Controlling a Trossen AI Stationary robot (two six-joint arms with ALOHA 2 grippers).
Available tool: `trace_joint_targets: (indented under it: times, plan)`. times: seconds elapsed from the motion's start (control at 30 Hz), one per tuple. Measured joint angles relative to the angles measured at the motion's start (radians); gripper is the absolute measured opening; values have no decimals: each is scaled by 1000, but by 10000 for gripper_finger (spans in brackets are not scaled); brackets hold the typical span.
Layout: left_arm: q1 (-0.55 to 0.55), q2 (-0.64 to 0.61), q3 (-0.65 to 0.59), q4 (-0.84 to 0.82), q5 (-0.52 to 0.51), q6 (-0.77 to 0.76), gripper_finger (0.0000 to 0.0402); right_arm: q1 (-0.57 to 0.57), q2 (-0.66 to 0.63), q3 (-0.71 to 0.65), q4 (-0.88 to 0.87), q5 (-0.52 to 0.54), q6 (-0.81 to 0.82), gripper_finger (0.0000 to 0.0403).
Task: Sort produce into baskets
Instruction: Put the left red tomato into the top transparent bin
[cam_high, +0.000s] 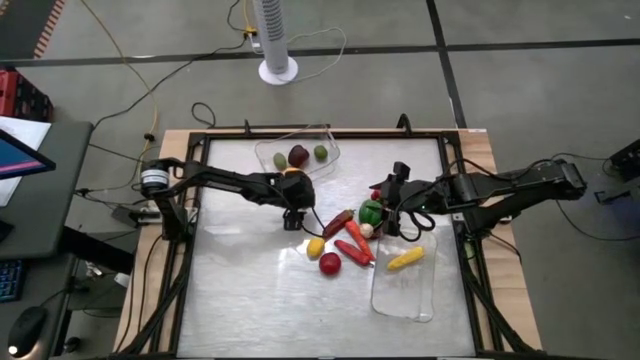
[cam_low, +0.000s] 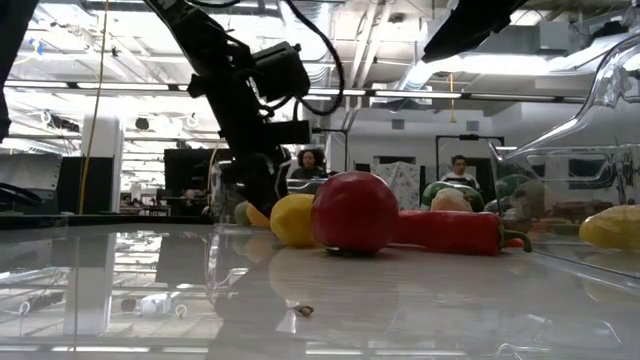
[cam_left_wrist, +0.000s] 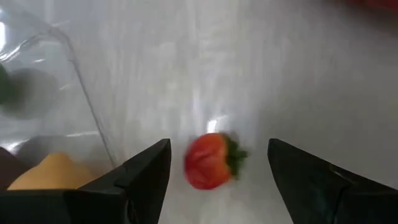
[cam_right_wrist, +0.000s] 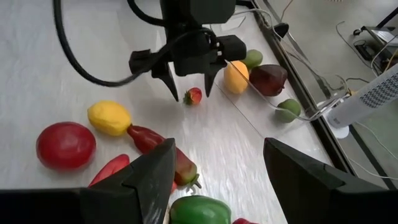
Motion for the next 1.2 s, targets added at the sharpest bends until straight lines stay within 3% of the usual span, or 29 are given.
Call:
trace_joint_targets:
  times: [0.2, 0.67, 1.0, 1.2]
  plan:
    - [-8, 37, 3, -21, -35, 68, 227, 0, 0, 0, 0, 0, -1, 272]
    - [-48, 50, 8, -18, -91, 85, 106, 0, 0, 0, 0, -2, 1, 272]
    - [-48, -60, 83, -101, -70, 65, 100, 0, 0, 0, -6, -4, 11, 272]
    - [-3, -186, 109, -109, -226, 116, 100, -3, 0, 0, -5, -4, 11, 272]
